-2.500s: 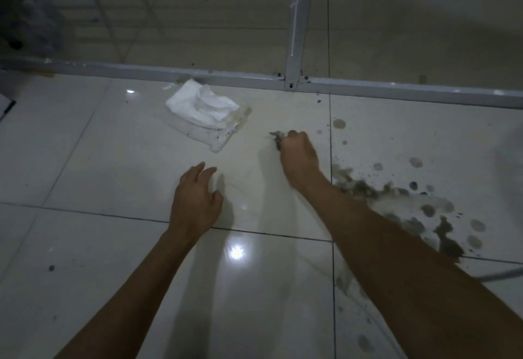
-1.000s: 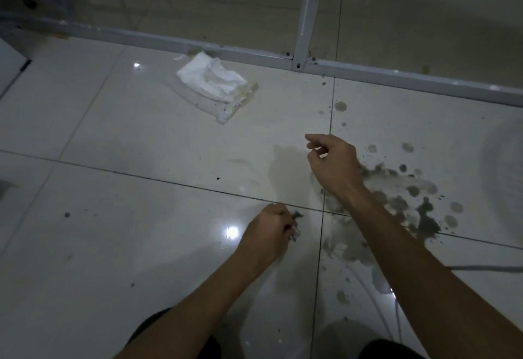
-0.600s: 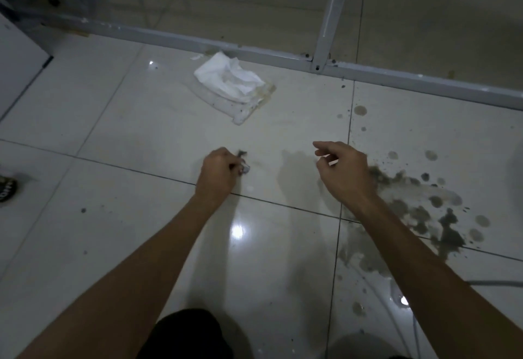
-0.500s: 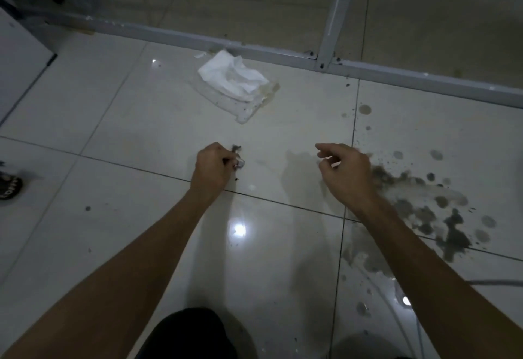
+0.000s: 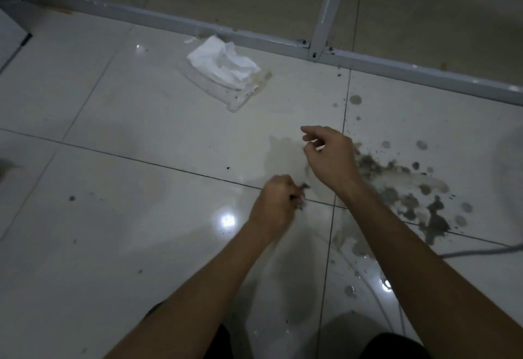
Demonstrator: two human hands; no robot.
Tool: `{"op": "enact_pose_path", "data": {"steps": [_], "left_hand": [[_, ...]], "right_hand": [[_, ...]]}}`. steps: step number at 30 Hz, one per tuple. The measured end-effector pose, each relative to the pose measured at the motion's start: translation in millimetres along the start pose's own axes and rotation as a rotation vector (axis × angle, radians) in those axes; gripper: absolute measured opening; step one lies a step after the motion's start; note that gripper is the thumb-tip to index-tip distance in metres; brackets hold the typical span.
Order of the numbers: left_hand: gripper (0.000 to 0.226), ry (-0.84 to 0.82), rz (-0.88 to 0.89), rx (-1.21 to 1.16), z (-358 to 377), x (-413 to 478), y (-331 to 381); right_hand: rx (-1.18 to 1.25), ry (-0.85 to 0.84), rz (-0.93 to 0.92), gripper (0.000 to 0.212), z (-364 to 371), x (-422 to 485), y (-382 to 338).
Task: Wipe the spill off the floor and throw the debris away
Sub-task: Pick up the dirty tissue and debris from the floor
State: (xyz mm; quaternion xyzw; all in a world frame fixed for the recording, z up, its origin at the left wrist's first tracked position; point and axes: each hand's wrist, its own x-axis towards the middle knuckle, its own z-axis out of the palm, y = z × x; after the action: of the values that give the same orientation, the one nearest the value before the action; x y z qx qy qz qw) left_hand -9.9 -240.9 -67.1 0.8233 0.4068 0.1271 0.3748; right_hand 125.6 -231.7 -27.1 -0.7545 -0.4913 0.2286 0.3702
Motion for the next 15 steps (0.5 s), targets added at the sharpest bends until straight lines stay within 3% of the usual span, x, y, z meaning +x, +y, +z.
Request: {"op": "enact_pose_path", "data": {"steps": [5, 10, 12, 15], "left_hand": [[0.019, -0.146, -0.038, -0.044, 63, -45, 33], [0.023, -0.172, 0.003, 0.046, 60, -40, 29], [0.021, -0.163, 0.020, 0.034, 47, -37, 28], [0.016, -0.023, -0.024, 0.006, 15, -30, 10]], "right_hand": [[-0.016, 0.019, 0.023, 0.033, -24, -6, 6], [-0.040, 0.008, 0.037, 0.034, -42, -18, 16], [-0.037, 0.017, 0.043, 0.034, -47, -20, 19], [-0.023, 0.024, 0.057, 0.034, -47, -19, 20]]}}
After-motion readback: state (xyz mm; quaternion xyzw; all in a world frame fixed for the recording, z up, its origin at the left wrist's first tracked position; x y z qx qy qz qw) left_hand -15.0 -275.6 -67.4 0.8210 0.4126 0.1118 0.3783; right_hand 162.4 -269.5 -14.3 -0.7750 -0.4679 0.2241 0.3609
